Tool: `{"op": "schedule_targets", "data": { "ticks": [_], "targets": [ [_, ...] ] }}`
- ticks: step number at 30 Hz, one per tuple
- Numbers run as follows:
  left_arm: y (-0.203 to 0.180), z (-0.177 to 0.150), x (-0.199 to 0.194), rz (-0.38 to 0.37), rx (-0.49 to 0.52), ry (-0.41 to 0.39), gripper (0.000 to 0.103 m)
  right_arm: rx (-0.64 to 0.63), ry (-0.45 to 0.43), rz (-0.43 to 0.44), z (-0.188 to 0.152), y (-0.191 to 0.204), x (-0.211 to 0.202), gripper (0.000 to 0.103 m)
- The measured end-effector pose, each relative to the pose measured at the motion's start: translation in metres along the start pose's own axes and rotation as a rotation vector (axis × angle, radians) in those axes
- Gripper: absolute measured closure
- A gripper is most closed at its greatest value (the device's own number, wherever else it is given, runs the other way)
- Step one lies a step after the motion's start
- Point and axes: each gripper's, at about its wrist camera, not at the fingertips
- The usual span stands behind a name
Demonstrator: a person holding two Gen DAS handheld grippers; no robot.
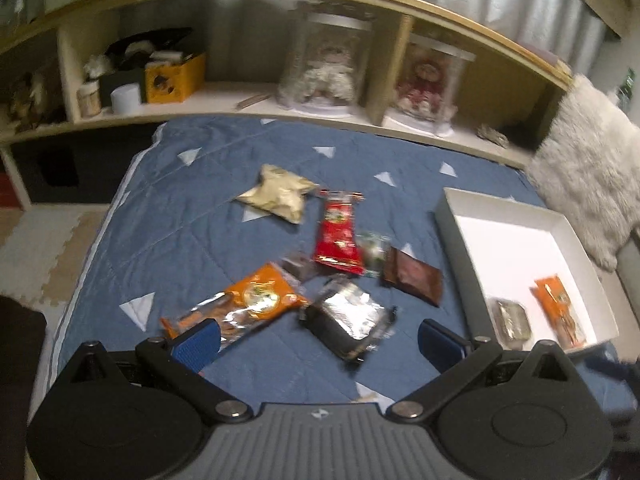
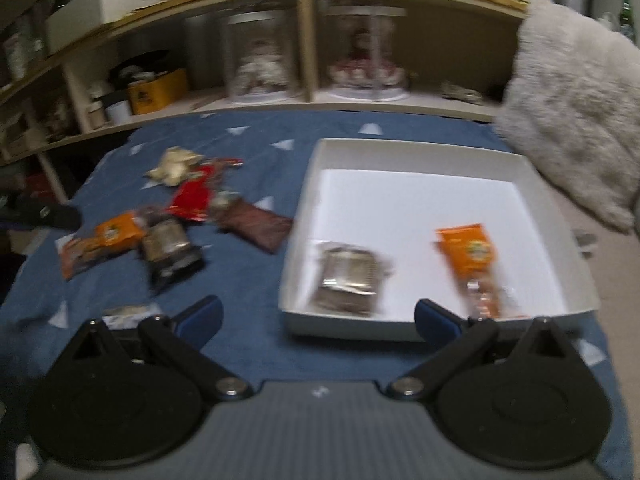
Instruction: Organize snacks
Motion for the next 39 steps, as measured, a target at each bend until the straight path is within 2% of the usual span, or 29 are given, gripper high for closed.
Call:
{"op": "schedule_targets", "data": {
  "ticks": [5, 8, 15, 18, 24, 29, 32, 37, 39],
  "targets": [
    [0.029, 0.007, 0.023, 0.029, -0.075, 0.025, 0.000, -0.025, -0.006, 0.099, -0.012, 0.040, 0.013, 0.000],
    [0.040, 0.011, 0.035, 0.030, -0.113, 0.006, 0.000, -0.050, -0.001, 0.148, -0.019, 0.062, 0.024, 0.000],
    [0.051, 0.016, 0.070, -0.004, -0.120, -0.004, 0.000, -0.126, -0.013, 0.226, -0.038, 0.108, 0.048, 0.000],
    [0.057, 0.013, 0.089, -0.003, -0.089, 0.036, 0.000, -0.115, 0.002, 0.267, -0.041, 0.119, 0.058, 0.000],
    [0.067, 0.002, 0.109, 0.001, -0.034, 0.105, 0.000, -0.198, 0.040, 0.290, -0.043, 0.139, 0.076, 0.000],
    [0.060, -0.002, 0.108, -0.097, -0.036, 0.227, 0.000, -0.250, 0.097, 0.300, -0.042, 0.152, 0.093, 0.001],
    [0.049, -0.006, 0.100, -0.100, -0.009, 0.274, 0.000, -0.266, 0.096, 0.311, -0.043, 0.154, 0.097, 0.006],
    [0.039, -0.004, 0.091, -0.040, 0.021, 0.231, 0.000, -0.194, 0.154, 0.349, -0.041, 0.151, 0.101, 0.018],
    [0.038, -0.002, 0.090, 0.000, 0.032, 0.211, 0.000, -0.196, 0.147, 0.321, -0.041, 0.151, 0.101, 0.032]
  ]
}}
Point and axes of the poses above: each gripper's, at about its wrist camera, not at the fingertips, and x roughly the way its jaws point, y to its left, z to its top, and after that the axes turned 5 degrees about z, right-handed
